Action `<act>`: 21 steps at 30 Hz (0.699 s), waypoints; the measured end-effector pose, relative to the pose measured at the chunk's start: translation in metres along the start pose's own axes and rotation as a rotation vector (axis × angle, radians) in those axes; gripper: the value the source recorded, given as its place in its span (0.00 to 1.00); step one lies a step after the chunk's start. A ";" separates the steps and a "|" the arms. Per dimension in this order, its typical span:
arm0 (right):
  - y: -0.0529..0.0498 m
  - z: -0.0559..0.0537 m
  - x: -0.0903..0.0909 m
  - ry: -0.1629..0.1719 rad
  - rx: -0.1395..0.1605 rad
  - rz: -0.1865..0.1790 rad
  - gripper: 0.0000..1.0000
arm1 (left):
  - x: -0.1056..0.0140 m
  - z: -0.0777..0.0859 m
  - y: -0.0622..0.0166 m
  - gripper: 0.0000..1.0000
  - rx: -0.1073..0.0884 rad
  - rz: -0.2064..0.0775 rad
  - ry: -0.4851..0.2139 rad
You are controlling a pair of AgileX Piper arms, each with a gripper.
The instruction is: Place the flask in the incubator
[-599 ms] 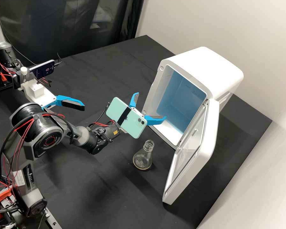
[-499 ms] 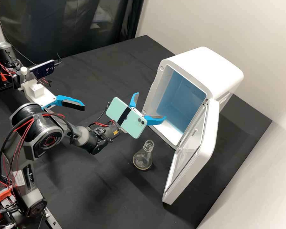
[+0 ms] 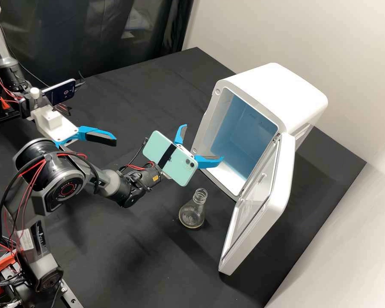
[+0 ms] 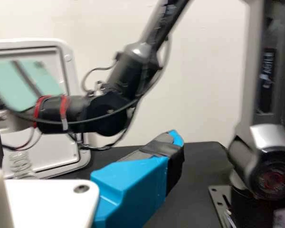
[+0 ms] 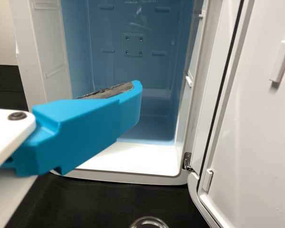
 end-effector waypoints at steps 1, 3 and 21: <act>0.000 0.000 0.000 0.000 0.000 0.000 1.00 | 0.000 -0.003 -0.0015 1.00 -0.013 -0.005 0.011; 0.000 0.000 0.000 0.000 0.000 0.000 1.00 | -0.004 -0.011 -0.0044 1.00 -0.032 -0.017 0.038; 0.000 0.000 0.000 0.000 0.000 0.000 1.00 | -0.030 -0.019 -0.0095 1.00 -0.040 -0.060 0.101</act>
